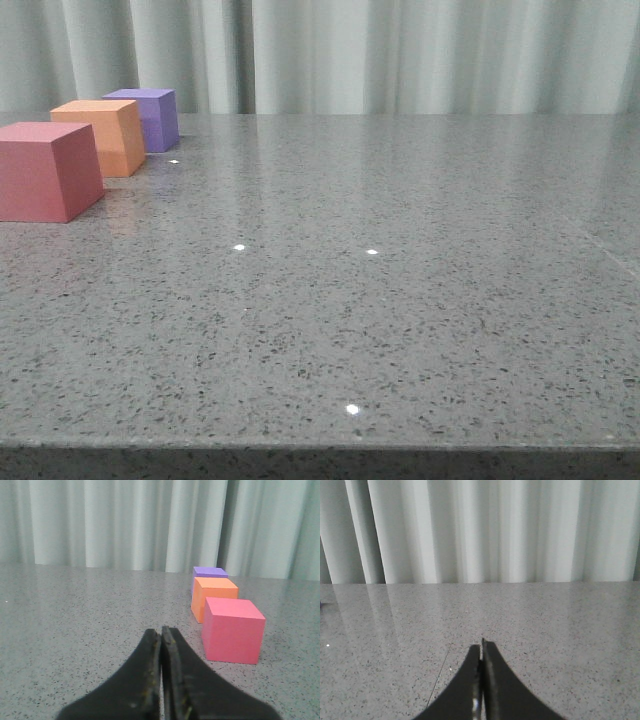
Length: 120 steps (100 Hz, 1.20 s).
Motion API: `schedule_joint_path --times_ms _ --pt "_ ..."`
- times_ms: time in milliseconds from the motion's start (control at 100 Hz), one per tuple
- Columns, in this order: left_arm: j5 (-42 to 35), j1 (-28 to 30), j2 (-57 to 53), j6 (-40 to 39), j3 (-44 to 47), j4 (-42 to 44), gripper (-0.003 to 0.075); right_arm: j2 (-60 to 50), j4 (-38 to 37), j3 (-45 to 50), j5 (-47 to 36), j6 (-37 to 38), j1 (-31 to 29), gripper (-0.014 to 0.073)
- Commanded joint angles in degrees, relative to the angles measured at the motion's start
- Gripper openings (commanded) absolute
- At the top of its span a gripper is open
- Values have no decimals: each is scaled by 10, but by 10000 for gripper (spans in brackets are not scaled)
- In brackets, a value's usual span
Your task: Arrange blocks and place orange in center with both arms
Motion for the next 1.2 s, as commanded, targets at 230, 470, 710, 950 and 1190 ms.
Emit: schedule_joint_path --times_ms 230,470,710,950,1190 --pt "-51 2 -20 0 24 0 -20 -27 2 82 -129 -7 -4 -110" --pt "-51 2 -20 0 24 0 -20 -27 2 94 -154 -7 -4 -110" --pt "-51 2 -20 0 24 0 -20 -27 2 94 -154 -7 -4 -110" --pt "-51 2 -20 0 24 0 -20 -27 2 94 -154 -7 -4 -110" --pt "-51 2 -20 0 24 0 -20 -27 2 94 -154 -7 -4 -110"
